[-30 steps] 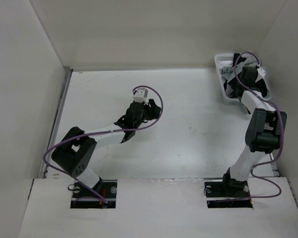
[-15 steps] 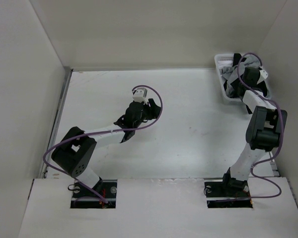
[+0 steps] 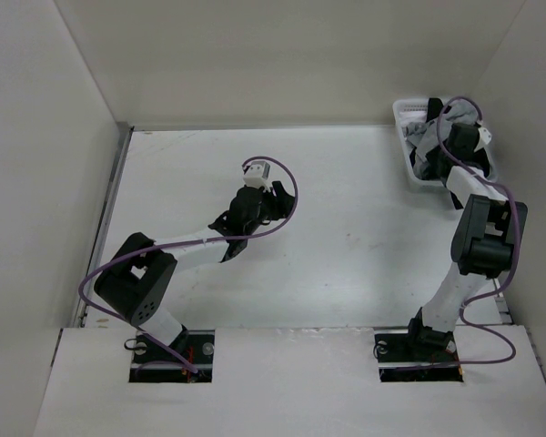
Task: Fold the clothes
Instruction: Grab the tank top from the pile
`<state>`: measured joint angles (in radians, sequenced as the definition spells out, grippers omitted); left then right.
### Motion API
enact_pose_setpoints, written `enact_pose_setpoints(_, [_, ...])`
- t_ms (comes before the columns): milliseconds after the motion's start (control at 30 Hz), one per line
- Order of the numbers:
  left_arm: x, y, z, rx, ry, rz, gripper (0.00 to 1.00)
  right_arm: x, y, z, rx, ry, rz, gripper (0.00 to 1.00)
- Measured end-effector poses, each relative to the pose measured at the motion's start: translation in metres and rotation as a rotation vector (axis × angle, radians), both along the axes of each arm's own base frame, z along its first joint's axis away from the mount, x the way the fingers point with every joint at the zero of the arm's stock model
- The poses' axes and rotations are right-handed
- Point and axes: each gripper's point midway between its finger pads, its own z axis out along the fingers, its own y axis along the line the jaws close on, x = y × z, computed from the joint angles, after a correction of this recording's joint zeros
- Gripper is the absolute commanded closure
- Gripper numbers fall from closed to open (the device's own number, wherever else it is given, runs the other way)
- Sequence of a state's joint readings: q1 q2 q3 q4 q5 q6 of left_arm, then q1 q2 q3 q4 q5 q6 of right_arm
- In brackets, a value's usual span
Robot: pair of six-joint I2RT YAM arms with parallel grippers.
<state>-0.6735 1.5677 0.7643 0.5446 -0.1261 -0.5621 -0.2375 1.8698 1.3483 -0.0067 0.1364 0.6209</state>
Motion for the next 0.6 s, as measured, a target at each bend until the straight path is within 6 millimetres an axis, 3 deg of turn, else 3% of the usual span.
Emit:
enact_pose_setpoints(133, [0.0, 0.0, 0.0, -0.003, 0.001, 0.0, 0.49, 0.004, 0.001, 0.006, -0.001, -0.019, 0.009, 0.96])
enact_pose_setpoints(367, [0.0, -0.001, 0.001, -0.006, -0.001, -0.002, 0.5, 0.006, 0.002, 0.027, -0.023, -0.07, 0.016, 0.98])
enact_pose_setpoints(467, [0.0, -0.001, 0.001, -0.006, -0.001, -0.003, 0.5, 0.002, 0.007, 0.065, -0.058, -0.137, 0.023, 1.0])
enact_pose_setpoints(600, [0.001, 0.001, 0.001, -0.009, 0.001, 0.001, 0.5, -0.008, 0.036, 0.153, -0.107, -0.307, 0.068, 1.0])
